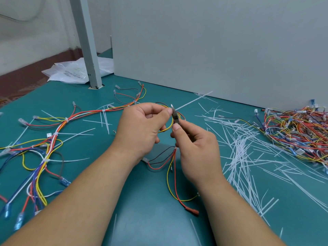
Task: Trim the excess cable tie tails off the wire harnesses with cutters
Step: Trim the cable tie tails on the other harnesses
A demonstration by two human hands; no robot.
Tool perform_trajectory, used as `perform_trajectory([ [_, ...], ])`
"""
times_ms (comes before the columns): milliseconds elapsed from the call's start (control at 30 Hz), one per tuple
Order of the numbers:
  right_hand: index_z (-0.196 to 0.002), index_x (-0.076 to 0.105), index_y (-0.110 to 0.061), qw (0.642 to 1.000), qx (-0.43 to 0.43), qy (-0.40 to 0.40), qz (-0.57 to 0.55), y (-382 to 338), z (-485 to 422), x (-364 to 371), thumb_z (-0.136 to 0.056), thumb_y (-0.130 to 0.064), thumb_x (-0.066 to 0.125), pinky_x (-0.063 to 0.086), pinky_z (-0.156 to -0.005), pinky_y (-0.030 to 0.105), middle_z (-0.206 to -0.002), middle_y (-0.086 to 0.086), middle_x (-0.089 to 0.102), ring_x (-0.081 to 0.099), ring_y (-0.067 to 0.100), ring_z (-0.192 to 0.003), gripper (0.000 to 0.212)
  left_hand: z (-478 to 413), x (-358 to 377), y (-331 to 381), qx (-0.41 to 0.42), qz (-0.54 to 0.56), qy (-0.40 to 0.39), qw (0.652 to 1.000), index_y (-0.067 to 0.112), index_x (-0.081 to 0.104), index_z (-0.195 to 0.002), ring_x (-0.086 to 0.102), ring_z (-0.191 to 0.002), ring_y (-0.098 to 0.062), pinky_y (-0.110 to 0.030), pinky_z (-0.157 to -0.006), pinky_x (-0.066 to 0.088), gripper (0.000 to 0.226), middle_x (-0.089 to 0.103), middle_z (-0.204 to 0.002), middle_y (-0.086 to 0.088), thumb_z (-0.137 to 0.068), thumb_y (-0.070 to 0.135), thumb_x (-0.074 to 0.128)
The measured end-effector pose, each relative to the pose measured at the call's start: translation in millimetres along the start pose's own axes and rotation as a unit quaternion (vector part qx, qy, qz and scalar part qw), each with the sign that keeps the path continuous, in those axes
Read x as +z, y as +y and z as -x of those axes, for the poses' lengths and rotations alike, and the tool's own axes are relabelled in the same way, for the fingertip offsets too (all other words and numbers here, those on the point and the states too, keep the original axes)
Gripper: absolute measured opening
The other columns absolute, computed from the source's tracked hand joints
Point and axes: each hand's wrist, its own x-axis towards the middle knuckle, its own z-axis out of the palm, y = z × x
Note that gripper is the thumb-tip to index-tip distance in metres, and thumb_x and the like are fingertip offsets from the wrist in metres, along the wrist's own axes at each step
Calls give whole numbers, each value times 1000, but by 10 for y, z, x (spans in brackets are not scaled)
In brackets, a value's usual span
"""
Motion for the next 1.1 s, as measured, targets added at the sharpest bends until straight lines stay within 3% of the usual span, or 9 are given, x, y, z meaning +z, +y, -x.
perform_trajectory([
  [33, -83, 73, -46, 1000, 0, 0, 3, 10, -1, 0, -93, -39, 61, 48, -68, 47, -80, 20, 61, 52, 23, -66, 17, -3, -2, -2, 0, -2, -2, 1000, 25, 76, -73, 51, -46, -3, -19, -38, 41, 18, 58, -51, 9, -91, 24, 76],
  [133, -92, 70, -34, 1000, -3, 3, 13, 46, -3, -12, -94, -40, 60, 48, -66, 47, -79, 20, 60, 55, 36, -72, 12, -2, 6, -10, 4, -1, -5, 1000, 29, 77, -73, 51, -48, -3, -19, -39, 41, 19, 58, -52, 9, -91, 24, 76],
  [267, -96, 66, -17, 1000, -8, 0, 14, 92, -13, -17, -96, -38, 58, 47, -62, 49, -76, 17, 58, 51, 37, -71, 22, 1, 13, -18, 7, 9, -10, 1000, 31, 78, -75, 52, -49, -3, -18, -39, 41, 18, 58, -52, 10, -91, 23, 75],
  [467, -83, 67, -14, 1000, 2, -15, 1, 102, -34, -20, -97, -34, 57, 44, -60, 48, -68, 13, 54, 44, 28, -63, 26, -1, 17, -28, 4, 14, -3, 1000, 29, 78, -75, 53, -50, -3, -19, -39, 42, 17, 59, -52, 9, -91, 23, 76],
  [567, -74, 66, -23, 1000, 7, -26, 2, 77, -46, -24, -97, -34, 56, 41, -57, 43, -61, 3, 52, 43, 17, -59, 28, -3, 16, -35, -2, 16, 1, 1000, 24, 78, -77, 52, -49, -4, -19, -39, 41, 14, 58, -52, 9, -90, 23, 76],
  [700, -72, 59, -14, 1000, -4, -29, 6, 74, -57, -25, -99, -33, 55, 37, -56, 44, -67, 17, 48, 42, 33, -62, 32, -9, 24, -44, -7, 19, 9, 1000, 27, 79, -74, 50, -48, -5, -19, -39, 41, 17, 57, -52, 9, -90, 23, 77],
  [900, -77, 61, -1, 998, 30, 3, -46, 81, -69, -25, -95, -37, 56, 38, -56, 51, -69, 23, 52, 40, 37, -59, 40, -12, 31, -49, -7, 15, 10, 1000, 27, 79, -74, 52, -49, -5, -19, -39, 41, 15, 57, -52, 8, -88, 26, 78],
  [1000, -83, 74, -12, 989, 68, 41, -124, 68, -79, -38, -93, -38, 59, 44, -55, 40, -69, 10, 60, 49, 23, -57, 32, -3, 43, -55, -1, 6, 6, 1000, 23, 77, -75, 51, -48, -4, -20, -38, 40, 14, 57, -51, 8, -89, 25, 78],
  [1100, -88, 76, -19, 975, 104, 61, -189, 65, -77, -47, -93, -39, 62, 51, -61, 33, -73, -1, 66, 58, 16, -62, 25, 11, 58, -61, 14, -15, -12, 1000, 22, 76, -76, 49, -47, -6, -20, -37, 40, 14, 55, -51, 4, -90, 21, 77],
])
